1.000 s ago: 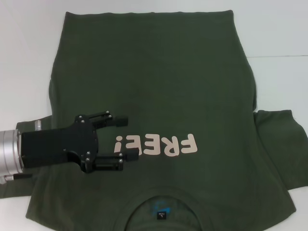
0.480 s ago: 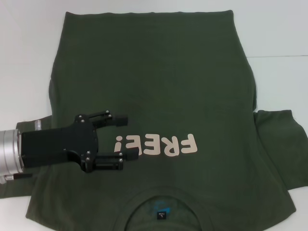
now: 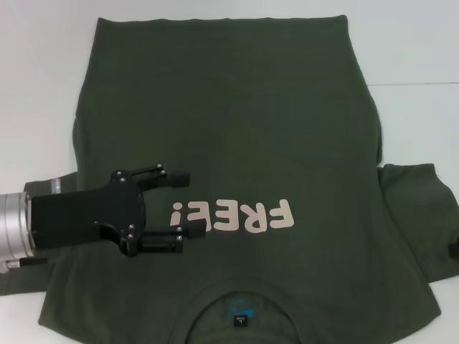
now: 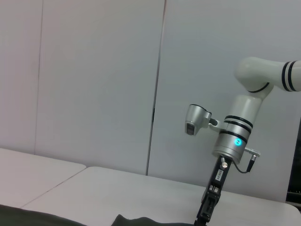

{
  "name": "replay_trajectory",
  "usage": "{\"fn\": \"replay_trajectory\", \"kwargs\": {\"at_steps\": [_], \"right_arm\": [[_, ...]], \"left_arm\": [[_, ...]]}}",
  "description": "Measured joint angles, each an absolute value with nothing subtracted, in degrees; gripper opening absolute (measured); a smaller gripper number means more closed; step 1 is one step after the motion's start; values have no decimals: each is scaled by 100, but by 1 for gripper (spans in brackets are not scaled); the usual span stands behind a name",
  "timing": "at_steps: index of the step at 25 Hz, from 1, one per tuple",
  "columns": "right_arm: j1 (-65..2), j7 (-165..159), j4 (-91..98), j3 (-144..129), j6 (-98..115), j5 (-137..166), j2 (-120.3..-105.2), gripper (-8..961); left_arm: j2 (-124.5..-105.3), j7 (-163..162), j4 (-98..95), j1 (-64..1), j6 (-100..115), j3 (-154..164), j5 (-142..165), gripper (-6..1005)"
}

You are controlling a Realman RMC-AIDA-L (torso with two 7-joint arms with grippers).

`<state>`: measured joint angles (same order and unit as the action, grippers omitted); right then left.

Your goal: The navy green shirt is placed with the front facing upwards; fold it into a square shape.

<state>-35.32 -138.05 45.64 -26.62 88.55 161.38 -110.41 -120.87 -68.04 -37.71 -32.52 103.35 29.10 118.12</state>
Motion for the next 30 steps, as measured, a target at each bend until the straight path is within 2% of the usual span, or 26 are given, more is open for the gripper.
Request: {"fn": "replay_trajectory", "kwargs": {"at_steps": [6,20,25,30], "right_arm": [[-3563,-13782,4471,-2666,8813,16126,-11033,894],[-3601,-13746,4428,-2677,8845,16144,-11089,727],[-3608,-13744,4434,-2676,8843,16144,-11093,482],[-3618,-13680,4438,-2701,8833,16144,-11123,352]], "left_arm": [[-12085,-6781,-3770,-3245,10331,2910,11812,862],[-12089,-6748,-3761,-3243,10317,2909,11812,861],[-12092,-6743,-3761,-3243,10318,2909,11812,861],[-12094,-6741,-3757,-3243,10319,2909,11812,861]]}}
